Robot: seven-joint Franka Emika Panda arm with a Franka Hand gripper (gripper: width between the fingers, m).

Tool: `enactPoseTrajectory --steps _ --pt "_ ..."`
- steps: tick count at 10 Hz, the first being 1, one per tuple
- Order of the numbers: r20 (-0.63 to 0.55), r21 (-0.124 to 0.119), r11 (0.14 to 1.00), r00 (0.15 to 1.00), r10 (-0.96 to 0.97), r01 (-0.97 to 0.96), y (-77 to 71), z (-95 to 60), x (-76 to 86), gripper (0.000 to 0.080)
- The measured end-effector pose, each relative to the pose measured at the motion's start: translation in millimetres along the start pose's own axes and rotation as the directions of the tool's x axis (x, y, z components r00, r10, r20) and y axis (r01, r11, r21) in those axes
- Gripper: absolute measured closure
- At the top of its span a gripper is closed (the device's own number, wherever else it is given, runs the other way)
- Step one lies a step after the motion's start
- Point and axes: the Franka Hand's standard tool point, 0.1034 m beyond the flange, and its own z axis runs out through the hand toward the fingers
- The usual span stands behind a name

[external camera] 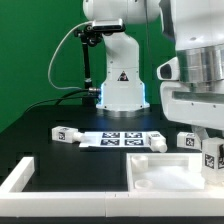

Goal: Assemble one leg

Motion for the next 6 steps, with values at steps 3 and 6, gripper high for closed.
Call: enactPoseTrajectory --steps 3,6 --pt "0.008 0.006 0.997 0.997 0.072 -0.072 -0.1 0.0 0.4 0.05" --pt "-0.039 -0.004 0.913 0.912 -0.407 0.407 -3.4 0.2 1.3 0.0189"
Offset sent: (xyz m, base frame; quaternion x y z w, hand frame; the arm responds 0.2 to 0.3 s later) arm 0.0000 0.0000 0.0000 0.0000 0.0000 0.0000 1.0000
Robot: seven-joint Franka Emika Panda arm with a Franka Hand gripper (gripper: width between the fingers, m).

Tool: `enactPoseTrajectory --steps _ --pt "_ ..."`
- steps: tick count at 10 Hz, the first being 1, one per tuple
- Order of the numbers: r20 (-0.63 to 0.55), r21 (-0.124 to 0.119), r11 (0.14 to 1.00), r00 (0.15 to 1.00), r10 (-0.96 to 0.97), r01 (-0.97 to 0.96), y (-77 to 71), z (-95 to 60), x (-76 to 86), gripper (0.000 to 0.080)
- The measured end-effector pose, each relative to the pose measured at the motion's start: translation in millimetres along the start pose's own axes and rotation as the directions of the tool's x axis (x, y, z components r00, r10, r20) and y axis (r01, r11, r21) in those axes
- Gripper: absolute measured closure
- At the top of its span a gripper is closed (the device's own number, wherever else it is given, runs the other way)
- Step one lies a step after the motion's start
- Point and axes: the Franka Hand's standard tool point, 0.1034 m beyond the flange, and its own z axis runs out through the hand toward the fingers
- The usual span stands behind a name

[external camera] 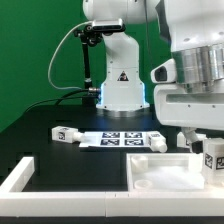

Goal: Assemble one leg

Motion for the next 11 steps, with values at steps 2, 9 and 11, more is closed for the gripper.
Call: enactPoseTrajectory --steps 2,9,11 --pt "-0.037 0.025 0.994 0.994 -0.101 0.102 -1.1 -4.4 -6.6 0.0158" --pt "-0.034 -0.038 0.827 0.826 -0.562 0.561 4.1 1.2 -6.8 0.0277" --pt "-0.038 -0.031 0.886 0.885 -0.464 0.463 3.7 1.3 -7.5 0.0417"
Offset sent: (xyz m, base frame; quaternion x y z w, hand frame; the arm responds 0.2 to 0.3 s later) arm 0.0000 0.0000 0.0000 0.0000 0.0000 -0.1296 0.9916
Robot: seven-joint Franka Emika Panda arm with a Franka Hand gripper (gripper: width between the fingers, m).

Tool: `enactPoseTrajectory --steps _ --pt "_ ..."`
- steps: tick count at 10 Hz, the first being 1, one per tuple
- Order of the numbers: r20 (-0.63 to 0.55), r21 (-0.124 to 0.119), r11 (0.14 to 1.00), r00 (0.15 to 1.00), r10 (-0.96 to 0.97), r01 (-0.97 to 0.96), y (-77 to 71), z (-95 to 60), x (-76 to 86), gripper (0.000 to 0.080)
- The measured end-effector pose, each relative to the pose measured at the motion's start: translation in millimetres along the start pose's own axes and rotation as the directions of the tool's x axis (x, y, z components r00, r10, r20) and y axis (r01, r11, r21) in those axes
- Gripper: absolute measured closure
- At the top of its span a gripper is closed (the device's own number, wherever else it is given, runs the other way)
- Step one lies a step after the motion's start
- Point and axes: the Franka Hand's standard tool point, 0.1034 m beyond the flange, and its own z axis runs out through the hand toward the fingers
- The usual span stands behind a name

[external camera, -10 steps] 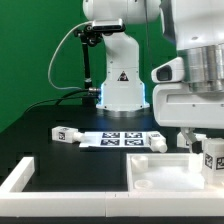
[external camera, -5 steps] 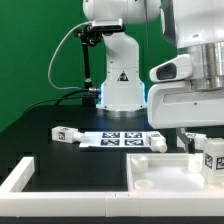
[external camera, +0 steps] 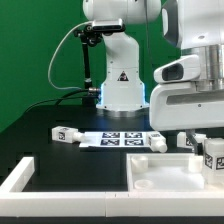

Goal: Assemble one leg

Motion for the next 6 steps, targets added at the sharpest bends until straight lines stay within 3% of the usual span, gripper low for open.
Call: enactPoseTrajectory --steps 1,4,6 --pt "0.004 -0.004 0.997 0.997 0.082 -0.082 3.1 0.5 -0.7 0.0512" --pt "0.013 -0.003 0.914 0.914 0.406 -0.406 2.2 0.5 -1.4 0.0512" --pt "0.03 0.0 0.695 0.695 0.718 -0.719 -4.5 2.7 -4.8 0.0512"
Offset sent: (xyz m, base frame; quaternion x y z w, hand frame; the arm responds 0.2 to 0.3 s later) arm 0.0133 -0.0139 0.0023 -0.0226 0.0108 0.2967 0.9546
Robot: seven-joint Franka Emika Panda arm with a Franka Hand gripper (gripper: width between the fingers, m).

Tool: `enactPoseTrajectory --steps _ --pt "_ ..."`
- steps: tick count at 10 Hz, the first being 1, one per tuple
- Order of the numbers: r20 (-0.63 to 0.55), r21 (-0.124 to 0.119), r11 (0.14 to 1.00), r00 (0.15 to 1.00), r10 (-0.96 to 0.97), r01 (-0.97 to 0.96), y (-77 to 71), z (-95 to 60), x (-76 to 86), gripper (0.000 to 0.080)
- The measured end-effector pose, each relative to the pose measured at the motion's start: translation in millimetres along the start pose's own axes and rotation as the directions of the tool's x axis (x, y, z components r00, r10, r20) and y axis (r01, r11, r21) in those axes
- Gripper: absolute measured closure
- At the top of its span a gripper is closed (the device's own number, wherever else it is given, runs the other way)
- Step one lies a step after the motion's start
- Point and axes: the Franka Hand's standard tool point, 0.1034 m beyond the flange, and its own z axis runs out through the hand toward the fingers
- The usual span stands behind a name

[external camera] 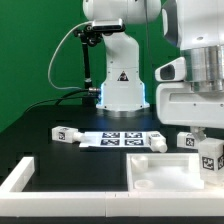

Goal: Assemble one leg

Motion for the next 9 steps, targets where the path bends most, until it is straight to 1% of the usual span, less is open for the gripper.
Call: enactPoseTrajectory --steps 1,2,3,5,6,7,8,9 --pt "0.02 0.008 0.984 0.984 0.179 -0.179 -3.1 0.9 -1.7 0.0512" --pt "0.042 0.011 0.952 0.951 0.305 -0.306 -5.4 1.5 -1.5 0.0512" --pt "0.055 0.017 0.932 0.931 0.362 -0.363 -5.7 1.7 -0.5 0.0512" --pt "0.056 0.018 0.946 0.945 0.323 -0.325 -5.5 2.2 -1.1 0.0512" --pt "0.056 0.018 0.947 0.946 0.319 -0.321 -5.3 2.4 -1.1 0.0332" --pt "0.065 0.001 0.988 0.986 0.154 -0.154 0.7 3.6 1.7 0.0201" --pt "0.073 0.002 0.999 0.997 -0.036 0.036 3.1 2.1 6.3 0.0201" --pt "0.09 0.004 0.978 0.974 -0.209 0.21 4.6 -0.1 7.4 0.0161"
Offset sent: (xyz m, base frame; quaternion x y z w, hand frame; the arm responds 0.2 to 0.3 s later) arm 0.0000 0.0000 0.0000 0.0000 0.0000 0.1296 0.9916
